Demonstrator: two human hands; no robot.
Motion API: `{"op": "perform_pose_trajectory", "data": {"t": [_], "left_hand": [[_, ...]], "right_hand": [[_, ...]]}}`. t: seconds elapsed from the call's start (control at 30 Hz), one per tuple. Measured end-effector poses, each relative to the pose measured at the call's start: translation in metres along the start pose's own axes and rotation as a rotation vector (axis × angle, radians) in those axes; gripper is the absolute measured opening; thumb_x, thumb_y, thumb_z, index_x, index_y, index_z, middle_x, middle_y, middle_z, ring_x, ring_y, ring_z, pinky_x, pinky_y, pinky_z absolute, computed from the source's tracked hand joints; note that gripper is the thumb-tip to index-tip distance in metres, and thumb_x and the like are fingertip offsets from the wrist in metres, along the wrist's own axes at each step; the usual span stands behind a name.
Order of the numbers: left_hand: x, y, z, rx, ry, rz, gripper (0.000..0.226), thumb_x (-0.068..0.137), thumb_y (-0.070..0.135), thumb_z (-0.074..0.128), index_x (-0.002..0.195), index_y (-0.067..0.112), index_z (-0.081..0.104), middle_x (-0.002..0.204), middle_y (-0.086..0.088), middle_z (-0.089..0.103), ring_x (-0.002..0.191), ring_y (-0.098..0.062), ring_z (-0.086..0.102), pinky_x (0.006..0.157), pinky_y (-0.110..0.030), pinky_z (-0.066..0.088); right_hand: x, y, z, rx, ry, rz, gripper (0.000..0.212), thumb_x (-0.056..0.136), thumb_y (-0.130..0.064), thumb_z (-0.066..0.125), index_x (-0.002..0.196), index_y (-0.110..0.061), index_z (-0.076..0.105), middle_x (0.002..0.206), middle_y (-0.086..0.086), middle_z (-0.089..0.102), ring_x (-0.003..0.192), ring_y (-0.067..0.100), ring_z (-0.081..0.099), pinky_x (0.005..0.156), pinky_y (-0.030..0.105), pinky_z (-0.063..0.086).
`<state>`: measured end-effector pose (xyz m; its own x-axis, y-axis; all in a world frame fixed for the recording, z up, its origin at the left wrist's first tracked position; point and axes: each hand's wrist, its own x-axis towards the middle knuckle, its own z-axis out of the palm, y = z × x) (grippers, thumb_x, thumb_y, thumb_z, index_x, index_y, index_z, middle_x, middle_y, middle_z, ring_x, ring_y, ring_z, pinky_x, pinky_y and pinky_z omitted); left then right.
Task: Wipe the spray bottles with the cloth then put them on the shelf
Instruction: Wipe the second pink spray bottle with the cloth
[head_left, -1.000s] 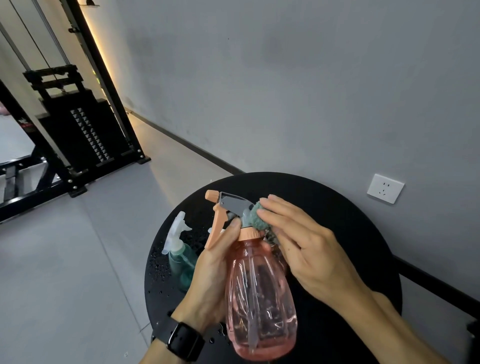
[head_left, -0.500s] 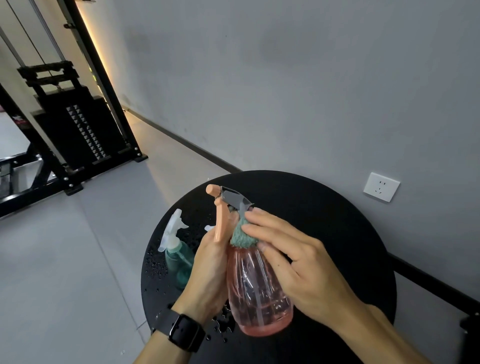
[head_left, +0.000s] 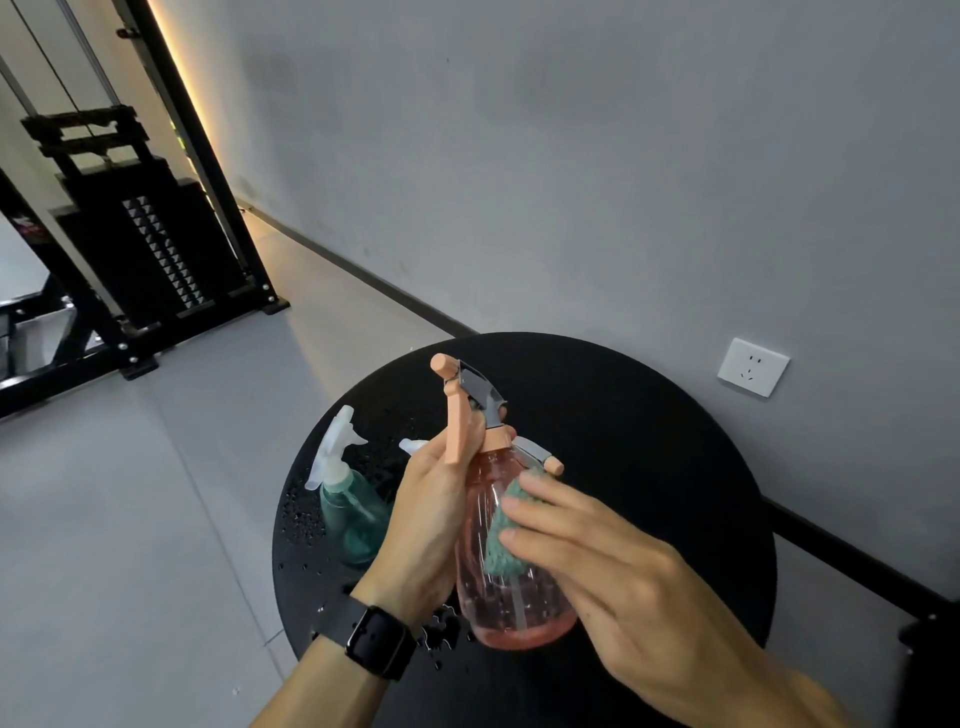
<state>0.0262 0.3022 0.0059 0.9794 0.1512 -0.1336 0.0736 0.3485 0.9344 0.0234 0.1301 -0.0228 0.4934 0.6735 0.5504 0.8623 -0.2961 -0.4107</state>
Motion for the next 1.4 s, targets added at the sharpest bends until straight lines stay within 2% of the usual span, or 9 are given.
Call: {"op": "perform_pose_trajectory", "data": {"t": [0.1,0.23,0.43,0.63,0.8,0.93,1.07,1.23,1.4], "left_hand": [[0.001,0.002,0.001,-0.007,0.01,-0.005,0.045,0.099,0.04,0.052,0.072,0.014,0.077,0.071,-0.011,0.071,0.06,-0.021,0.067,0.063,-0.033,0.055],[0.003,0.003,0.002,-0.01,0.038,0.004,0.034,0.096,0.038,0.055,0.091,0.008,0.069,0.071,-0.009,0.07,0.06,-0.019,0.067,0.063,-0.033,0.055],[0.001,0.001,0.006,0.021,-0.002,-0.026,0.044,0.102,0.041,0.047,0.098,0.001,0.064,0.072,-0.011,0.072,0.062,-0.02,0.069,0.058,-0.028,0.057],[-0.001,-0.006,0.005,0.037,-0.018,-0.062,0.033,0.103,0.031,0.049,0.098,0.001,0.062,0.076,-0.009,0.067,0.07,-0.019,0.068,0.065,-0.027,0.059],[-0.005,-0.007,0.006,0.056,-0.041,-0.071,0.037,0.102,0.03,0.05,0.082,0.006,0.068,0.083,-0.012,0.072,0.082,-0.026,0.069,0.084,-0.041,0.057],[-0.007,-0.005,0.005,0.03,-0.018,-0.071,0.033,0.102,0.031,0.05,0.088,0.004,0.064,0.074,-0.007,0.07,0.072,-0.021,0.068,0.069,-0.033,0.058],[-0.006,-0.002,0.003,0.04,0.051,-0.05,0.034,0.102,0.032,0.049,0.091,0.004,0.064,0.067,-0.005,0.069,0.06,-0.016,0.065,0.058,-0.026,0.057],[0.001,0.0,-0.002,-0.023,0.085,-0.035,0.027,0.103,0.027,0.049,0.091,0.008,0.064,0.072,-0.003,0.069,0.063,-0.015,0.066,0.064,-0.029,0.058],[0.003,0.002,-0.004,-0.102,0.065,-0.004,0.022,0.104,0.024,0.045,0.096,0.01,0.06,0.073,-0.004,0.068,0.06,-0.016,0.068,0.059,-0.03,0.058]], "right_hand": [[-0.009,-0.001,0.001,-0.017,-0.013,-0.051,0.032,0.092,-0.004,0.059,0.123,-0.008,0.065,0.139,0.0,0.055,0.14,0.015,0.038,0.106,0.034,0.044],[-0.014,-0.001,0.001,-0.03,-0.031,-0.087,0.029,0.094,-0.009,0.053,0.121,-0.009,0.064,0.139,-0.001,0.054,0.14,0.015,0.038,0.106,0.032,0.044],[-0.012,0.0,0.003,-0.009,-0.052,-0.052,0.043,0.085,0.012,0.062,0.124,-0.004,0.063,0.138,0.006,0.055,0.141,0.016,0.036,0.11,0.035,0.041],[0.001,0.004,0.005,-0.007,-0.055,0.009,0.038,0.089,0.009,0.059,0.125,-0.001,0.062,0.138,0.01,0.055,0.14,0.018,0.038,0.113,0.038,0.037],[0.006,0.005,0.006,-0.002,-0.018,0.03,0.034,0.091,0.008,0.058,0.123,0.0,0.063,0.136,0.011,0.057,0.138,0.019,0.041,0.114,0.036,0.036],[0.005,0.0,0.006,-0.01,-0.021,0.021,0.033,0.093,0.004,0.054,0.124,0.0,0.063,0.136,0.011,0.057,0.139,0.019,0.04,0.114,0.036,0.036],[-0.008,-0.007,0.012,-0.024,-0.069,-0.047,0.04,0.085,0.016,0.058,0.122,0.002,0.064,0.135,0.012,0.057,0.14,0.021,0.039,0.114,0.036,0.036],[-0.027,-0.013,0.018,-0.011,-0.082,-0.117,0.037,0.088,0.015,0.056,0.121,0.001,0.065,0.135,0.011,0.058,0.14,0.021,0.038,0.112,0.037,0.038],[-0.041,-0.011,0.02,-0.029,-0.07,-0.163,0.033,0.089,0.012,0.06,0.119,0.002,0.066,0.134,0.01,0.058,0.14,0.022,0.039,0.111,0.037,0.039]]}}
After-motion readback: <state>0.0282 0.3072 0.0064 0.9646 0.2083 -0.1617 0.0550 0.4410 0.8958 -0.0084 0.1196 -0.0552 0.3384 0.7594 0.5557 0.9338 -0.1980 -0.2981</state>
